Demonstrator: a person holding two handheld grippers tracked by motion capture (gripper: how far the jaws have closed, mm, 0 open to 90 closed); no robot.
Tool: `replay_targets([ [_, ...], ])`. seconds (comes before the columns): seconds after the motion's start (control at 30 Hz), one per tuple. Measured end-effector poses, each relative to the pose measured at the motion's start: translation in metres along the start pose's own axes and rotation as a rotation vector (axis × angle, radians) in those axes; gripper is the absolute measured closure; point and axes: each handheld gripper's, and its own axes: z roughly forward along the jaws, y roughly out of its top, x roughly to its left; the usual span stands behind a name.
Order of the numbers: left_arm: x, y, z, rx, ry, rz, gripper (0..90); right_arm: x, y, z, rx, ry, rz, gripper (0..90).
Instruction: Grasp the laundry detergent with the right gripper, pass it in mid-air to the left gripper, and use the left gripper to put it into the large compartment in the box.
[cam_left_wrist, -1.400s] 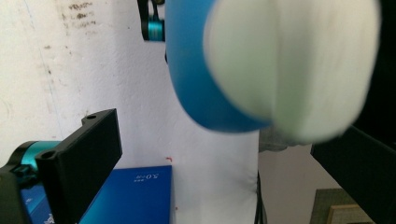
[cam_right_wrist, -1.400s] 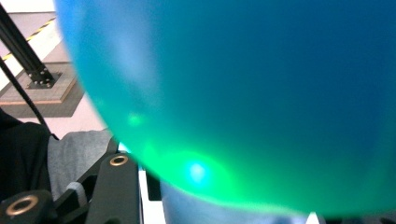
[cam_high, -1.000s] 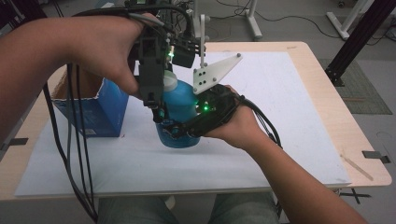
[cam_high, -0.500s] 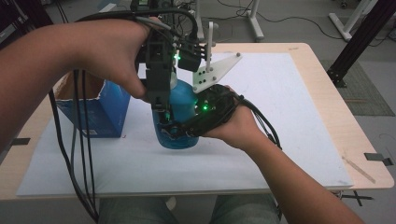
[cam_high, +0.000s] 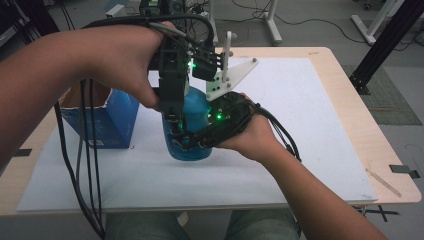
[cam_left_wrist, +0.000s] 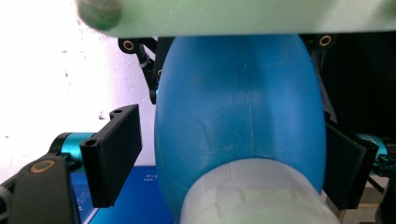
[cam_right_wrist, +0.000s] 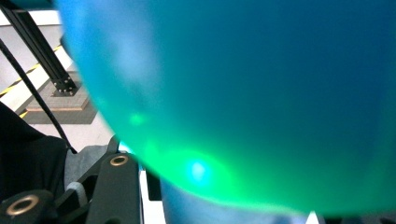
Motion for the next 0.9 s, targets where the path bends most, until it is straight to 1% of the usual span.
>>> replay_targets([
  [0.13, -0.0002, 0.0002, -0.0001, 0.001, 0.005, -0.008, 17.2, -0.0008, -0.0002, -0.0003, -0.003, -0.002, 0.007, 46.5],
  [0.17, 0.0000, 0.0003, -0.0002, 0.002, 0.006, -0.010, 17.8, -0.0012, -0.0003, -0.0004, -0.005, -0.001, 0.007, 46.4],
  [0.2, 0.0002, 0.0002, -0.0004, 0.001, 0.007, -0.008, 20.4, -0.0015, -0.0003, -0.0004, -0.006, -0.003, 0.008, 46.5],
  [0.3, 0.0011, 0.0002, -0.0007, -0.002, 0.014, -0.008, 21.0, -0.0023, -0.0007, 0.0000, -0.005, -0.003, 0.009, 46.5],
  [0.43, 0.0015, 0.0002, 0.0000, 0.001, 0.012, -0.016, 21.0, -0.0024, -0.0009, 0.0014, 0.001, -0.004, 0.010, 46.5],
  [0.53, 0.0016, 0.0008, -0.0002, 0.003, 0.008, -0.009, 24.3, -0.0028, -0.0011, 0.0017, 0.000, -0.003, 0.012, 46.5],
  [0.7, 0.0018, 0.0015, 0.0007, 0.005, 0.013, -0.011, 24.3, -0.0034, -0.0011, 0.0015, -0.001, -0.006, 0.014, 46.5],
  [0.73, 0.0017, 0.0016, 0.0009, 0.006, 0.011, -0.017, 24.4, -0.0035, -0.0011, 0.0015, 0.000, -0.007, 0.015, 46.5],
  [0.8, 0.0019, 0.0019, 0.0010, 0.002, 0.009, -0.015, 26.9, -0.0035, -0.0011, 0.0014, 0.000, -0.007, 0.015, 46.5],
  [0.9, 0.0018, 0.0025, 0.0015, 0.002, 0.008, -0.018, 27.4, -0.0038, -0.0012, 0.0011, 0.000, -0.007, 0.015, 46.6],
])
